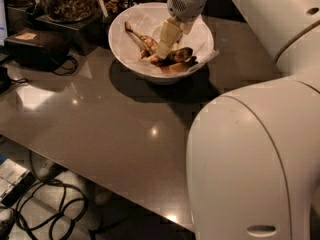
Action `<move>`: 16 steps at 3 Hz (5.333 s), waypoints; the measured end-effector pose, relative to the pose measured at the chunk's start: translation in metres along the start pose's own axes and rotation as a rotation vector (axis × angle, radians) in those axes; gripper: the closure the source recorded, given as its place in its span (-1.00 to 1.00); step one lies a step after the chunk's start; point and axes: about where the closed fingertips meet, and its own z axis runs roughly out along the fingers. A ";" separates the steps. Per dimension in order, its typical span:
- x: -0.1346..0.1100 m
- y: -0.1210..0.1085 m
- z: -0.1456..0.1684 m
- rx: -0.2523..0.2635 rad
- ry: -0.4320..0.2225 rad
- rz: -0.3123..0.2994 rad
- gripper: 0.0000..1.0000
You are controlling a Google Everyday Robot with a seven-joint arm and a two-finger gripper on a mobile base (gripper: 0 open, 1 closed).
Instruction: Pick banana from white bowl
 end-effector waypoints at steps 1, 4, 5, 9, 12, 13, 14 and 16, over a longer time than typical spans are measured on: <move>0.003 0.002 -0.005 0.019 0.012 -0.004 -0.40; 0.017 -0.010 -0.003 0.043 0.053 0.051 -0.30; 0.019 -0.008 0.007 0.020 0.073 0.058 -0.20; 0.016 0.001 0.035 -0.057 0.103 0.060 0.04; 0.015 0.000 0.036 -0.043 0.095 0.060 1.00; 0.009 0.001 0.025 -0.064 0.014 0.038 1.00; 0.004 0.001 0.012 -0.074 -0.044 0.012 1.00; 0.001 0.001 0.002 -0.082 -0.087 -0.002 1.00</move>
Offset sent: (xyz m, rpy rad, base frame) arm -0.0136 -0.0309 0.0114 -0.0602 -0.0022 -0.0795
